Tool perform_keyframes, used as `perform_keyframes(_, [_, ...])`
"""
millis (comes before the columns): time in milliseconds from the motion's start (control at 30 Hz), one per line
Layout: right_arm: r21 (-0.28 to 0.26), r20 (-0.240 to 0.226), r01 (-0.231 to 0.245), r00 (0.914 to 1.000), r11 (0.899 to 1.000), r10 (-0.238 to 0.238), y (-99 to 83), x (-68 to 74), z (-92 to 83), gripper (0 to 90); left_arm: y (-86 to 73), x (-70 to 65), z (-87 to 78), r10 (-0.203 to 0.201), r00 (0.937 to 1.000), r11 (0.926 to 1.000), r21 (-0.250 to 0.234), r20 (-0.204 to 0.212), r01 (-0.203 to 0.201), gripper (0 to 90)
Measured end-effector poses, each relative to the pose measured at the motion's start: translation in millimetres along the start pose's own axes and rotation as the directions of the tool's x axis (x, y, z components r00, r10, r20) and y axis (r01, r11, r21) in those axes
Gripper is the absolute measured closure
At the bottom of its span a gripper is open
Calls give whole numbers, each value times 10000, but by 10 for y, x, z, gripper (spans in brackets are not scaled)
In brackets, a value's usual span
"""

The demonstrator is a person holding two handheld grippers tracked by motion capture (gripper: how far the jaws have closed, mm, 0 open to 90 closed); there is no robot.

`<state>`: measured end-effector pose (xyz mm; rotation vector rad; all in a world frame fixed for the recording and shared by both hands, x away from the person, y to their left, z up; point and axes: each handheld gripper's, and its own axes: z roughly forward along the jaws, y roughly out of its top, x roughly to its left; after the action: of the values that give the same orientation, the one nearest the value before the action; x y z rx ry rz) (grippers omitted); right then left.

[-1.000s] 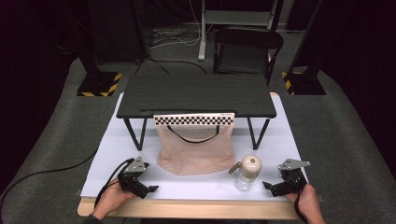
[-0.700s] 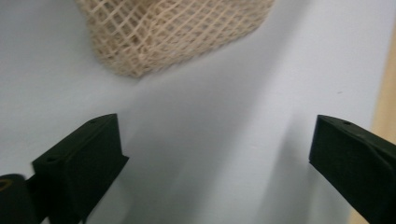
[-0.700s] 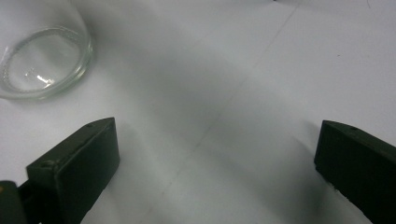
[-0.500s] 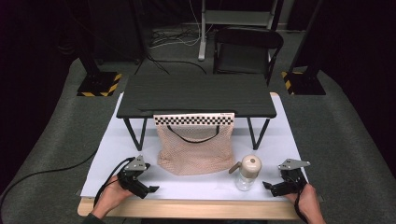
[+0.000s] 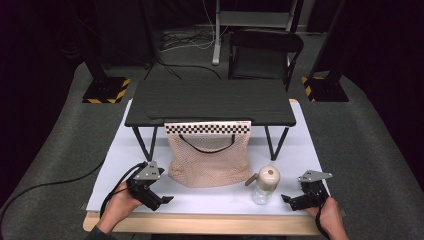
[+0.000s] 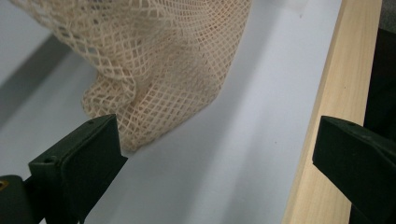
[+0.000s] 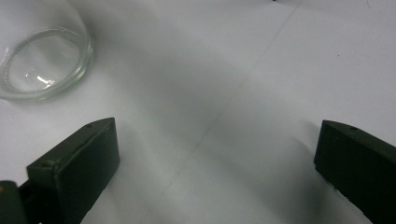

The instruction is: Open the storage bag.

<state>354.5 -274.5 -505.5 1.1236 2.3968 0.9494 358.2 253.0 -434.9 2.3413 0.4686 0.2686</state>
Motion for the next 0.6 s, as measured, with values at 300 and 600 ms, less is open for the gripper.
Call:
perform_keyframes(300, [-18,5,-20,10000,10000,20,0,0,2,0,222,-4,-14,366,9993,9993,94,87,-367,20])
perform_keyframes(600, [3,0,-27,10000,10000,27,2,-1,3,0,419,-25,-77,1136,9935,9935,-82,-53,-1136,20])
